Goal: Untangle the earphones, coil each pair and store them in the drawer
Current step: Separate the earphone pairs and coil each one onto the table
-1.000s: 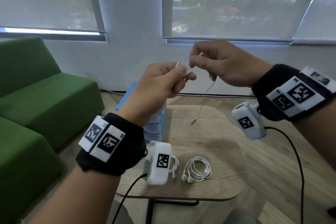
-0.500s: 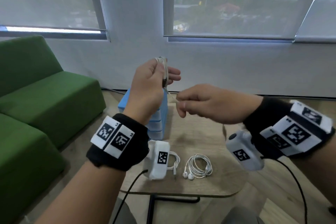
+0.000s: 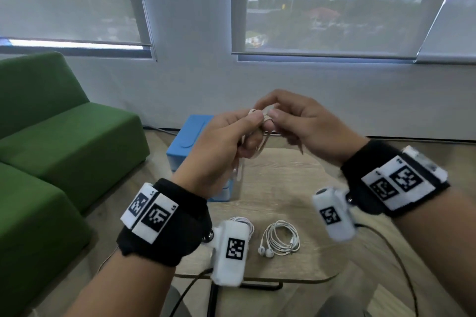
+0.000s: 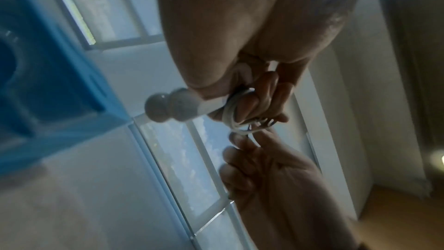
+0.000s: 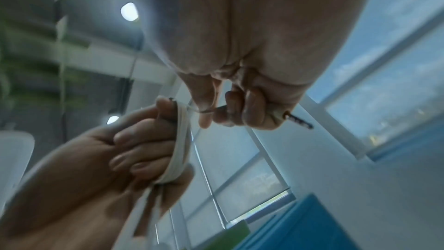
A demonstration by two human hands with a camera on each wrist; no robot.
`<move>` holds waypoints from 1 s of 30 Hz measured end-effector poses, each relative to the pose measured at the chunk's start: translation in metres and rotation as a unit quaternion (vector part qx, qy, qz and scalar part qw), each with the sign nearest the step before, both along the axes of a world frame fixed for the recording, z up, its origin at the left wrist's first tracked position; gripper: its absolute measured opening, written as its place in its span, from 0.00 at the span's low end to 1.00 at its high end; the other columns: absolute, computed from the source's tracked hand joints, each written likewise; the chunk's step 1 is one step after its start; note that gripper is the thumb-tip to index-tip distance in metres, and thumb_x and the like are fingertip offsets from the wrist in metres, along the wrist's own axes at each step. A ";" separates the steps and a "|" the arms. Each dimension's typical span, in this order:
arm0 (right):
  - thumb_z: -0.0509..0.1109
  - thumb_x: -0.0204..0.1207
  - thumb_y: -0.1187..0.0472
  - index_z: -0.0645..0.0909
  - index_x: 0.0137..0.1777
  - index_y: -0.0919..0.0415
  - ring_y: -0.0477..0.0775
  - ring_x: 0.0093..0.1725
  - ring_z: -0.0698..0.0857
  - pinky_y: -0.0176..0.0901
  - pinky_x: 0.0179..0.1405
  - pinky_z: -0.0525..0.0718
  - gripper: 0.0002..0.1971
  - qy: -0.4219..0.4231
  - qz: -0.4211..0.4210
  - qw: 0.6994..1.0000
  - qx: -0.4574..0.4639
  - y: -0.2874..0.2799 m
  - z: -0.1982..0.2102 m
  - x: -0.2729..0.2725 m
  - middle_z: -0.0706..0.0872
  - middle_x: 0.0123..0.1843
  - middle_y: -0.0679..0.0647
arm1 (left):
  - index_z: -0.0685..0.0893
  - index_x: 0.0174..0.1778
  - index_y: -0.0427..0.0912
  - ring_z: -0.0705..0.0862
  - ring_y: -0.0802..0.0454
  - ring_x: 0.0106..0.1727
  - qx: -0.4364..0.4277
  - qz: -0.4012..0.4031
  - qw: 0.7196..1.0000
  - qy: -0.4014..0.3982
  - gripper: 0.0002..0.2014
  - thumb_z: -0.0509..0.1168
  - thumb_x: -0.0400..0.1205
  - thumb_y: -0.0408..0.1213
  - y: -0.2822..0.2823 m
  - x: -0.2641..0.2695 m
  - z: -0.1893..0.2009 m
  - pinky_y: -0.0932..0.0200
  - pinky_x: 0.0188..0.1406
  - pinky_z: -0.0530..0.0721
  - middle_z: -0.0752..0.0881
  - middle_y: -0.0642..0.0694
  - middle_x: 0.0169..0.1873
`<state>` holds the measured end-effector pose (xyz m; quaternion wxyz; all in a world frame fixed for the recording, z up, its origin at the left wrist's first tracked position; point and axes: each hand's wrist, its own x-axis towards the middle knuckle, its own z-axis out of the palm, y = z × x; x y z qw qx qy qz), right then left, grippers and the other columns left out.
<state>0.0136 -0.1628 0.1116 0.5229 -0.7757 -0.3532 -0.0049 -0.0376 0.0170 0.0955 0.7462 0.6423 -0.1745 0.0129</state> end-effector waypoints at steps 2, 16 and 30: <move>0.63 0.89 0.63 0.86 0.54 0.55 0.45 0.29 0.66 0.42 0.30 0.59 0.10 0.116 0.005 0.986 0.118 0.011 -0.018 -0.009 0.74 0.35 0.54 | 0.82 0.45 0.36 0.63 0.59 0.24 -0.074 -0.003 0.997 0.008 0.15 0.55 0.92 0.36 -0.005 -0.002 -0.005 0.63 0.28 0.60 0.69 0.51 0.24; 0.63 0.85 0.76 0.85 0.61 0.80 0.45 0.30 0.85 0.26 0.32 0.78 0.11 0.126 -0.011 0.946 0.299 0.057 -0.072 -0.047 0.89 0.34 0.57 | 0.77 0.36 0.42 0.69 0.53 0.27 -0.203 0.074 0.970 0.108 0.17 0.59 0.89 0.45 0.004 -0.022 -0.046 0.62 0.36 0.78 0.69 0.48 0.25; 0.69 0.83 0.75 0.88 0.59 0.76 0.50 0.41 0.86 0.37 0.45 0.84 0.09 0.077 -0.051 0.963 0.254 0.027 -0.104 -0.059 0.91 0.42 0.58 | 0.85 0.39 0.35 0.80 0.42 0.38 -0.050 0.072 0.994 0.066 0.19 0.61 0.93 0.40 -0.005 -0.033 -0.066 0.49 0.48 0.84 0.80 0.36 0.32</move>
